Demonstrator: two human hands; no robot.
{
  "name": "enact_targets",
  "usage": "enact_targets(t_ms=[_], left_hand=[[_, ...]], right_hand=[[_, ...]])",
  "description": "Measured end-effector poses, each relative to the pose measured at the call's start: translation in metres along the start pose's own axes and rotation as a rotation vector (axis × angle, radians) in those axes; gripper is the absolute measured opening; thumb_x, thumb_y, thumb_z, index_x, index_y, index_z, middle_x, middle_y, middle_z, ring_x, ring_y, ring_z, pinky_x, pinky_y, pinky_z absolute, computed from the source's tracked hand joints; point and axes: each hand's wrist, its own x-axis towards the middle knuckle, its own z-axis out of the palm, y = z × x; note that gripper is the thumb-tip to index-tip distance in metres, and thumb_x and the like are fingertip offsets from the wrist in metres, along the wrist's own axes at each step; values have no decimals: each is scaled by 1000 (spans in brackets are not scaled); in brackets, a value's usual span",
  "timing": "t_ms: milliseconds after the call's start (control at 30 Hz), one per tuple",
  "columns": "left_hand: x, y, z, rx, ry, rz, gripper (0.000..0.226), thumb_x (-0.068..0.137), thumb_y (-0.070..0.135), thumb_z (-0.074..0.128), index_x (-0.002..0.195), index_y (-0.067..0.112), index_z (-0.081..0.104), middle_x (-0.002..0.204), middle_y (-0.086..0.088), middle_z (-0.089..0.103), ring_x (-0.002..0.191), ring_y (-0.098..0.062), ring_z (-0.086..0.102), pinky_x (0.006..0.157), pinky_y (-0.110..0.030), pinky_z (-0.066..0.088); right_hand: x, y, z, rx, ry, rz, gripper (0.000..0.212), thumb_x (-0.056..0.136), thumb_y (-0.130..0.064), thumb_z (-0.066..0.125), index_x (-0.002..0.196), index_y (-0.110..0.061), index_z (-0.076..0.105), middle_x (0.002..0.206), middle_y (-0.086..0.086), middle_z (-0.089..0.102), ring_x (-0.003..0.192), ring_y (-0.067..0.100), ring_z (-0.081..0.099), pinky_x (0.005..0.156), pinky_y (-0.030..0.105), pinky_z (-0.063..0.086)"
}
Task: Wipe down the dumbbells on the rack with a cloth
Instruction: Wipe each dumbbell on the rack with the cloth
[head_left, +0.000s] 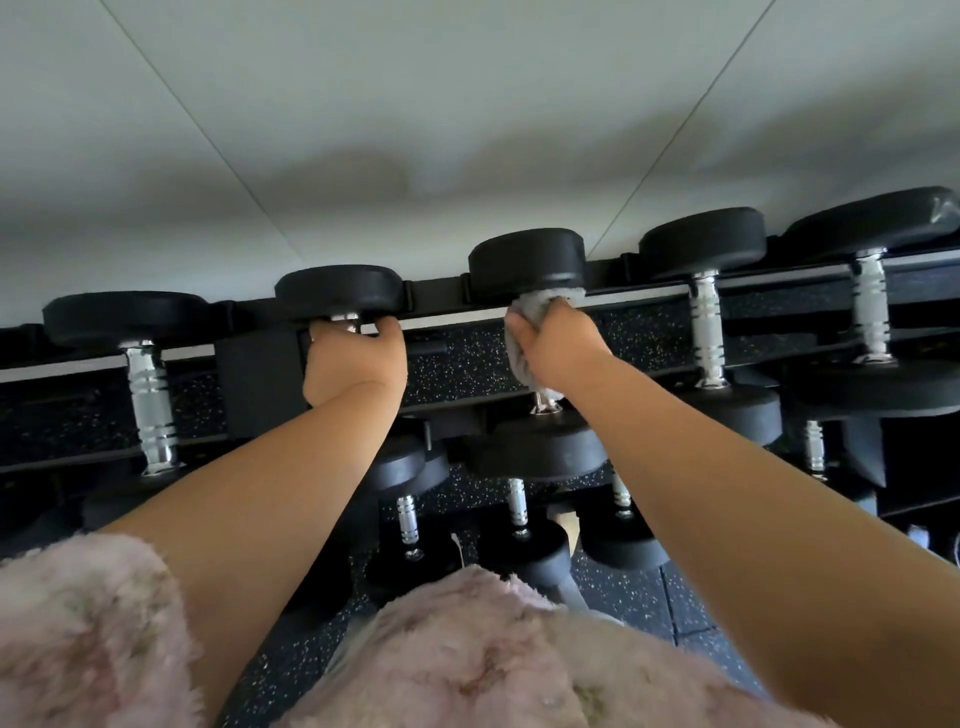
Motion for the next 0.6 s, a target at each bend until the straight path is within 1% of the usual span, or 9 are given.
enact_targets(t_ms=[67,133,233,300,367,400,467,533,600], left_hand=[[0,-1,-1,-30,-22,7,62,89,58,62,130,12,52,110,-3,68,105,-34,68,82,-36,46],[-1,-1,-4,-55,-48,20,60,89,57,62,129,13,53,111,-3,67,105,-32,68,84,-38,49],[-3,-4,-12,-126,-108,51,56,91,50,65,128,11,52,104,0,58,99,-28,63,80,-35,45],[-4,-5,-19,-179,-176,89,56,92,45,68,130,9,50,105,-1,57,93,-24,62,75,-31,44],[-1,-8,-27,-206,-284,114,59,94,42,68,136,8,46,111,-5,60,82,-17,60,63,-27,43],[-1,-11,-31,-185,-339,126,62,95,43,66,141,8,43,115,-7,60,80,-15,58,61,-27,43],[-7,-18,-40,-59,-392,169,71,95,49,63,147,8,38,127,-10,60,96,-23,60,76,-32,48],[-21,-32,-43,111,-374,263,82,94,53,62,154,6,31,142,-15,53,122,-34,54,98,-46,50],[-42,-49,-47,277,-331,414,94,94,57,60,162,8,18,158,-19,38,143,-38,39,116,-51,40]], right_hand=[[-11,9,3,-79,-119,21,64,100,-55,54,134,-1,46,121,17,61,109,35,61,91,40,48],[-23,21,6,-278,-251,70,72,98,-64,50,136,-3,48,120,13,62,110,31,62,98,41,51],[-34,28,9,-367,-269,123,83,95,-74,46,142,-6,43,131,13,58,121,32,58,106,46,47],[-37,23,6,-333,-265,111,74,99,-66,47,140,-5,44,131,14,58,118,31,58,102,42,49],[-35,20,4,-243,-202,91,47,104,-50,48,125,-8,53,117,8,60,104,24,59,89,34,48],[-34,18,0,-211,-158,73,39,105,-45,50,120,-10,54,113,6,60,100,24,59,85,34,46],[-31,21,-1,-144,-69,-14,41,104,-46,52,124,-10,53,110,10,63,98,27,63,84,37,52],[-34,23,-2,-71,9,-6,42,105,-48,48,128,-13,51,106,10,63,93,25,64,81,39,56],[-41,28,-4,-149,-25,-13,41,106,-46,48,129,-12,54,108,10,64,95,28,64,81,39,53]])
